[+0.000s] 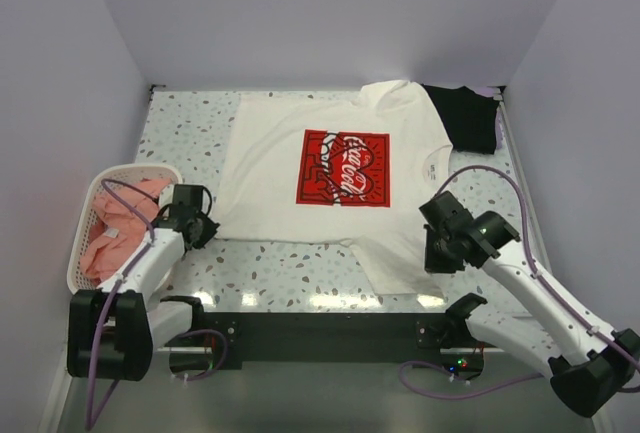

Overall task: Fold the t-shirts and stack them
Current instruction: Fold the tshirt

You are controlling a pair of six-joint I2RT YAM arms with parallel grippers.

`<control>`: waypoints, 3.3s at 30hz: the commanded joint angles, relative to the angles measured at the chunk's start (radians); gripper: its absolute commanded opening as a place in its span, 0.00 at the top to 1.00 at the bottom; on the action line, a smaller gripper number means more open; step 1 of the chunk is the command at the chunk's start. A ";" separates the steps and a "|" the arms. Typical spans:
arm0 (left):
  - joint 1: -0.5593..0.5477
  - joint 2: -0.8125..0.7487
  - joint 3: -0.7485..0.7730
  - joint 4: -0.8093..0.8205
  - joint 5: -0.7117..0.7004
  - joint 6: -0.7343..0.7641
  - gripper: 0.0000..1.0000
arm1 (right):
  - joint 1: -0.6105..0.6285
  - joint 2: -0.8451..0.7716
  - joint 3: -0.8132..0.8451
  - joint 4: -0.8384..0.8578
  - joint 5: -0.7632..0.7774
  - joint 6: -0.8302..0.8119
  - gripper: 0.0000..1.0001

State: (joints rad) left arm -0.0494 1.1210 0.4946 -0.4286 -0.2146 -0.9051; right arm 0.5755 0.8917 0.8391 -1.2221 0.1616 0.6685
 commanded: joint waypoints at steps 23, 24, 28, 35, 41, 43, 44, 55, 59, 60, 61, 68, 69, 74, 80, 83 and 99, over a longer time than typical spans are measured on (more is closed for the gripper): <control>-0.010 -0.100 0.108 -0.038 0.037 0.008 1.00 | -0.003 -0.093 0.048 0.028 -0.097 0.029 1.00; -0.013 -0.074 0.140 -0.016 0.038 0.002 1.00 | -0.005 -0.068 0.049 0.068 -0.086 0.028 1.00; -0.026 0.080 0.255 0.017 0.032 -0.017 1.00 | -0.026 0.082 0.069 0.370 -0.040 0.017 1.00; -0.049 0.355 0.476 0.016 0.031 -0.054 1.00 | -0.250 0.380 0.121 0.725 -0.160 0.005 1.00; -0.050 0.470 0.590 0.001 0.008 -0.052 1.00 | -0.324 0.552 0.224 0.819 -0.241 0.005 1.00; -0.050 0.497 0.610 -0.006 0.000 -0.055 1.00 | -0.351 0.582 0.242 0.834 -0.261 0.005 1.00; -0.049 0.502 0.611 -0.006 -0.002 -0.055 1.00 | -0.362 0.589 0.245 0.840 -0.284 0.006 1.00; -0.044 0.516 0.621 -0.007 -0.020 -0.068 1.00 | -0.502 0.595 0.245 0.863 -0.356 -0.003 1.00; -0.040 0.516 0.630 -0.015 -0.029 -0.069 1.00 | -0.526 0.599 0.232 0.875 -0.370 0.002 1.00; -0.032 0.517 0.630 -0.016 -0.031 -0.069 1.00 | -0.529 0.602 0.227 0.877 -0.370 0.005 1.00; -0.027 0.516 0.630 -0.016 -0.029 -0.069 1.00 | -0.539 0.601 0.226 0.880 -0.373 0.005 1.00; -0.004 0.520 0.628 -0.010 -0.019 -0.061 1.00 | -0.557 0.612 0.221 0.903 -0.384 0.020 1.00; -0.004 0.522 0.631 -0.010 -0.017 -0.061 1.00 | -0.559 0.615 0.221 0.905 -0.384 0.023 1.00; -0.003 0.539 0.644 -0.018 -0.017 -0.057 1.00 | -0.569 0.625 0.213 0.918 -0.375 0.028 1.00; 0.006 0.533 0.654 -0.022 -0.023 -0.051 1.00 | -0.606 0.624 0.210 0.929 -0.386 0.036 1.00; 0.011 0.540 0.664 -0.024 -0.022 -0.046 1.00 | -0.612 0.621 0.209 0.929 -0.390 0.039 1.00; 0.014 0.586 0.705 -0.022 -0.009 -0.037 1.00 | -0.641 0.613 0.176 0.941 -0.396 0.034 1.00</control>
State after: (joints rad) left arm -0.0460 1.6920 1.1503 -0.4644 -0.2062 -0.9573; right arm -0.0536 1.5196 1.0225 -0.3206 -0.2207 0.6994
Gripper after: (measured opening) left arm 0.018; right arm 0.012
